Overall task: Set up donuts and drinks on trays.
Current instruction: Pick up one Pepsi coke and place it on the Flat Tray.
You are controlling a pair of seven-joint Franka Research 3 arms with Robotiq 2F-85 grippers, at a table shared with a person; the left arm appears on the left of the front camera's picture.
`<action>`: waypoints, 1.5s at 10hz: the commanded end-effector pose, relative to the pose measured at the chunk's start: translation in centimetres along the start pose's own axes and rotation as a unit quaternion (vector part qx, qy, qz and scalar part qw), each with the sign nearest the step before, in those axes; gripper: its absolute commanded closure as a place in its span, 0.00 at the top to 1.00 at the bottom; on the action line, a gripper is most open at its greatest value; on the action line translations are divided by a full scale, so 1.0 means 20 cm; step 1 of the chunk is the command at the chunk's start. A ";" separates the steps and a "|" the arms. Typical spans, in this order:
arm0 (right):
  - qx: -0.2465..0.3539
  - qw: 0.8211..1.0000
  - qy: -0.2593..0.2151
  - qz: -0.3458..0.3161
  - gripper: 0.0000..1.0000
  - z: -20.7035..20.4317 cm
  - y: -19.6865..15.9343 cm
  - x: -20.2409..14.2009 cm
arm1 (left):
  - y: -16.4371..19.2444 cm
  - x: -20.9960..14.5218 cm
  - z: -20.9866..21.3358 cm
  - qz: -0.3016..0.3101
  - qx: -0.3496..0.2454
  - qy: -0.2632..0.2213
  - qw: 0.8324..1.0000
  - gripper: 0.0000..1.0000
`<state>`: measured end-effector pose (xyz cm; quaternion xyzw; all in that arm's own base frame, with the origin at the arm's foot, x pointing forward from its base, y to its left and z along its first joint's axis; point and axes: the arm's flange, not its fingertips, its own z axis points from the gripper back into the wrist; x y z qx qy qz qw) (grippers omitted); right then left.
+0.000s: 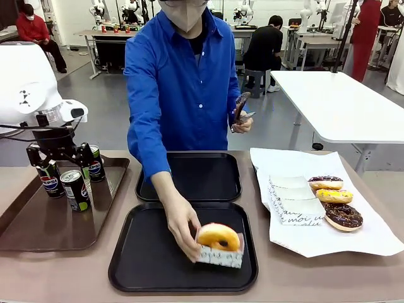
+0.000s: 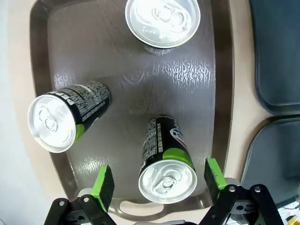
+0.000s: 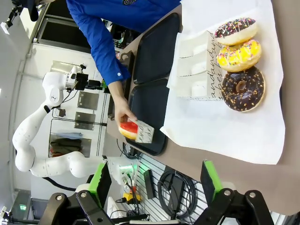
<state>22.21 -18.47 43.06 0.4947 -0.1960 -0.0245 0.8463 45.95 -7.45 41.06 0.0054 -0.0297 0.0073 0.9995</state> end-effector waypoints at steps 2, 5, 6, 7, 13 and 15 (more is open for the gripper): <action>0.004 1.000 0.001 0.003 1.00 0.00 0.00 0.00 | -0.06 -0.02 -0.05 0.013 -0.008 -0.005 1.000 1.00; 0.004 1.000 0.001 0.003 1.00 0.00 0.00 0.00 | -0.07 -0.04 -0.09 0.014 -0.005 -0.004 1.000 1.00; 0.004 1.000 0.001 0.003 1.00 0.00 0.00 0.00 | -0.07 -0.05 -0.11 0.019 -0.009 -0.003 1.000 1.00; 0.004 1.000 0.001 0.003 1.00 0.00 0.00 0.00 | -0.07 -0.06 -0.13 0.021 -0.012 -0.002 1.000 1.00; 0.004 1.000 0.001 0.003 1.00 0.00 0.00 0.00 | -0.06 -0.06 -0.17 0.021 -0.011 0.006 1.000 0.97; 0.004 1.000 0.001 0.003 1.00 0.00 0.00 0.00 | -0.06 -0.04 -0.16 0.015 -0.006 0.006 1.000 0.45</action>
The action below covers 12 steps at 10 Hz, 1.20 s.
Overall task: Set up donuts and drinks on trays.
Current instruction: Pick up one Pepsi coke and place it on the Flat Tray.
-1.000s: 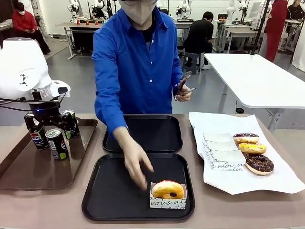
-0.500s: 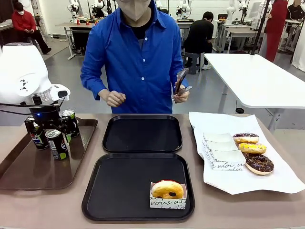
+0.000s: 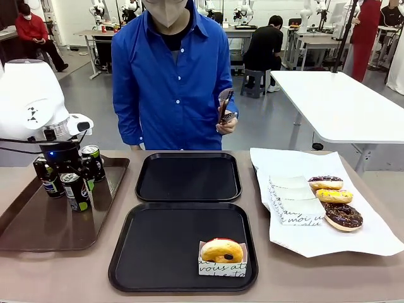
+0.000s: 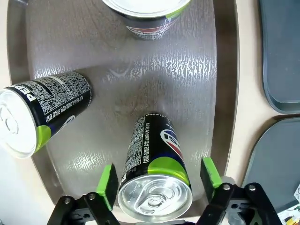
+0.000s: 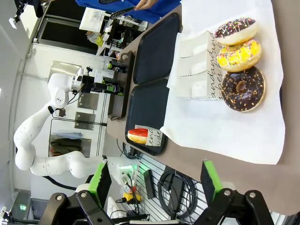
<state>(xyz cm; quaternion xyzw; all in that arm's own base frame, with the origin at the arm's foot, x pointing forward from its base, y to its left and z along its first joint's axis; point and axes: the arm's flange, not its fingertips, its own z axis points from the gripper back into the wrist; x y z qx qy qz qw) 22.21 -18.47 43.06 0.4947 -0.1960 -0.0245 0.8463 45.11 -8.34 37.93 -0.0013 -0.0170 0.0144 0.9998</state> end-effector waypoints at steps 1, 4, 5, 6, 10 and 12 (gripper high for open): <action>0.004 1.000 0.001 0.003 1.00 0.00 0.00 0.00 | -0.02 0.01 0.00 0.010 0.002 -0.007 1.000 0.00; 0.004 1.000 0.001 0.003 1.00 0.00 0.00 0.00 | -0.02 0.00 0.00 0.008 0.001 -0.004 1.000 0.27; 0.004 1.000 0.001 0.003 1.00 0.00 0.00 0.00 | -0.03 0.00 0.03 0.000 0.004 -0.007 1.000 0.16; 0.004 1.000 0.001 0.003 1.00 0.00 0.00 0.00 | -0.04 0.00 0.07 -0.003 0.004 -0.010 1.000 0.00; 0.004 1.000 0.001 0.003 1.00 0.00 0.00 0.00 | -0.14 -0.21 0.49 -0.066 -0.003 -0.003 0.998 0.00; 0.004 1.000 0.001 0.003 1.00 0.00 0.00 0.00 | -0.17 -0.38 0.68 -0.085 -0.007 0.018 0.996 0.00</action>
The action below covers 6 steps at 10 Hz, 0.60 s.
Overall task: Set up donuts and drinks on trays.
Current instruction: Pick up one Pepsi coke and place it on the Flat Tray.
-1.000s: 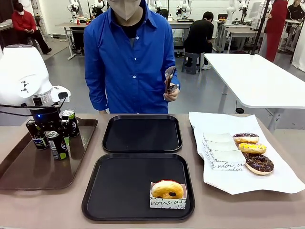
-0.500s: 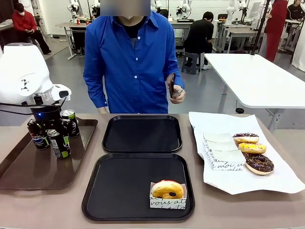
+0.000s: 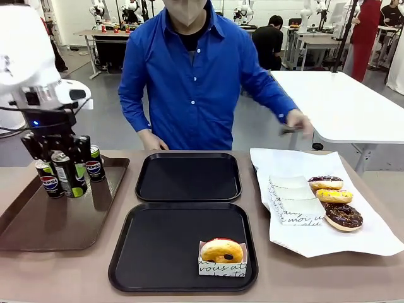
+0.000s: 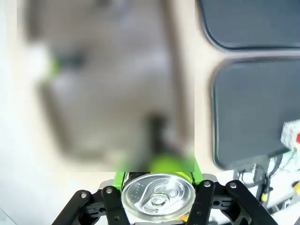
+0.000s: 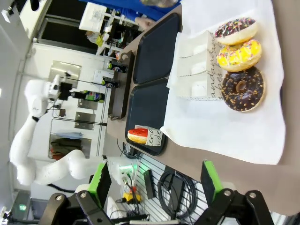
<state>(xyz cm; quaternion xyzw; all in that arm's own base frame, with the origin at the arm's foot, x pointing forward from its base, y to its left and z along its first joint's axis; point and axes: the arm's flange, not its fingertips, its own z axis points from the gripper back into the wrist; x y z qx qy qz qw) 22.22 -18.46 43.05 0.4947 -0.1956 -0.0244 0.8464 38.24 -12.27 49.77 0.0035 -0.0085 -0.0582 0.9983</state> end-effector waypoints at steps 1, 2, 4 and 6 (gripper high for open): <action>0.004 1.000 0.000 0.003 1.00 0.00 0.00 0.00 | 0.01 -0.13 0.12 -0.017 -0.015 0.003 1.000 0.00; 0.004 1.000 0.000 0.003 1.00 0.00 0.00 0.00 | 0.02 -0.18 0.16 -0.005 -0.022 -0.002 1.000 0.00; 0.004 1.000 0.000 0.003 1.00 0.00 0.00 0.00 | -0.02 -0.16 0.15 -0.010 -0.008 0.004 1.000 0.00; 0.004 1.000 0.000 0.003 1.00 0.00 0.00 0.00 | -0.02 -0.16 0.15 -0.010 -0.008 0.004 1.000 0.00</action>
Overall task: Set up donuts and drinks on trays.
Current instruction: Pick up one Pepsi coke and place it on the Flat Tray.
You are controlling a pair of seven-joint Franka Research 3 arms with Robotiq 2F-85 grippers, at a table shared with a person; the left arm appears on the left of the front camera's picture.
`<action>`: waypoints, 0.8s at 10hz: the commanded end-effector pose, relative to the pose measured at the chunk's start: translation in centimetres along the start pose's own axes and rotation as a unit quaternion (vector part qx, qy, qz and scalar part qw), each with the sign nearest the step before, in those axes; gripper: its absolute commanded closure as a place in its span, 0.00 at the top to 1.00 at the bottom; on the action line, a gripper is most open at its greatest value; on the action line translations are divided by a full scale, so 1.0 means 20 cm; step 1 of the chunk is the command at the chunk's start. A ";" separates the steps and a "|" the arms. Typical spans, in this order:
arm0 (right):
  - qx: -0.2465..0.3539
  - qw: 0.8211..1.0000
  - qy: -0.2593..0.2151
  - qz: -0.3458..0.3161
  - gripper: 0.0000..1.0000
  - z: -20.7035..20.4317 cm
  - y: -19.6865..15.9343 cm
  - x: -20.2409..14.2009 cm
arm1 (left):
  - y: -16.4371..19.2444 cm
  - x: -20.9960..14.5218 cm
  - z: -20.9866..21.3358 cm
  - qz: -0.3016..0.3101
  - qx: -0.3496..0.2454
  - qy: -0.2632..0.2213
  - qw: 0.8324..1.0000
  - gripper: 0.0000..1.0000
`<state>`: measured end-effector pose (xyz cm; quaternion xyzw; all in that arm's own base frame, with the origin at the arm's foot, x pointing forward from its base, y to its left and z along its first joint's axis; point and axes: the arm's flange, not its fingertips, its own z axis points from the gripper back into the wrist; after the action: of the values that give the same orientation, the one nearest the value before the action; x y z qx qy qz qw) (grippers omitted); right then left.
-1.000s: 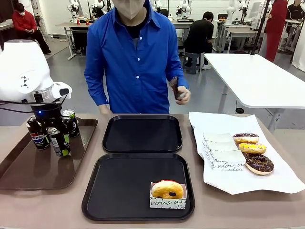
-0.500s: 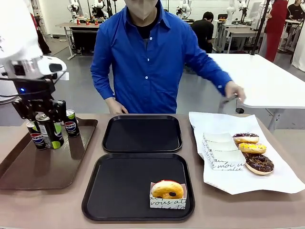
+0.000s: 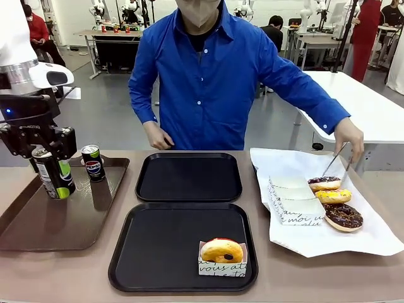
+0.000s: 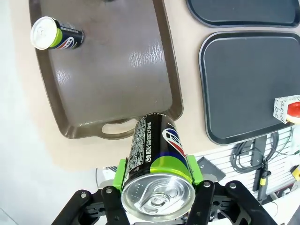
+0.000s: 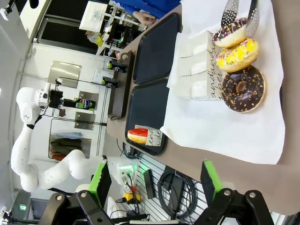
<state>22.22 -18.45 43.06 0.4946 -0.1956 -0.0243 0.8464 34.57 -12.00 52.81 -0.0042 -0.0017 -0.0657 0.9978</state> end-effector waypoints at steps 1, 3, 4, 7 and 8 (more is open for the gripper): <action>0.004 1.000 0.000 0.003 1.00 0.00 0.00 0.00 | -0.01 0.02 0.00 -0.002 0.000 -0.003 1.000 0.00; 0.004 1.000 0.000 0.003 1.00 0.00 0.00 0.00 | -0.01 0.02 0.00 -0.002 0.000 -0.003 1.000 0.00; 0.004 1.000 0.000 0.003 1.00 0.00 0.00 0.00 | -0.01 0.01 -0.03 -0.001 0.001 0.006 1.000 0.59; 0.004 1.000 0.000 0.003 1.00 0.00 0.00 0.00 | -0.43 -0.04 -0.09 -0.136 -0.013 -0.016 0.991 0.59; 0.004 1.000 0.000 0.003 1.00 0.00 0.00 0.00 | -0.56 -0.09 -0.12 -0.167 -0.008 -0.023 0.986 0.59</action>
<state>22.23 -18.44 43.06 0.4946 -0.1955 -0.0242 0.8465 31.70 -21.52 50.98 -0.0047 -0.0103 -0.1972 0.9803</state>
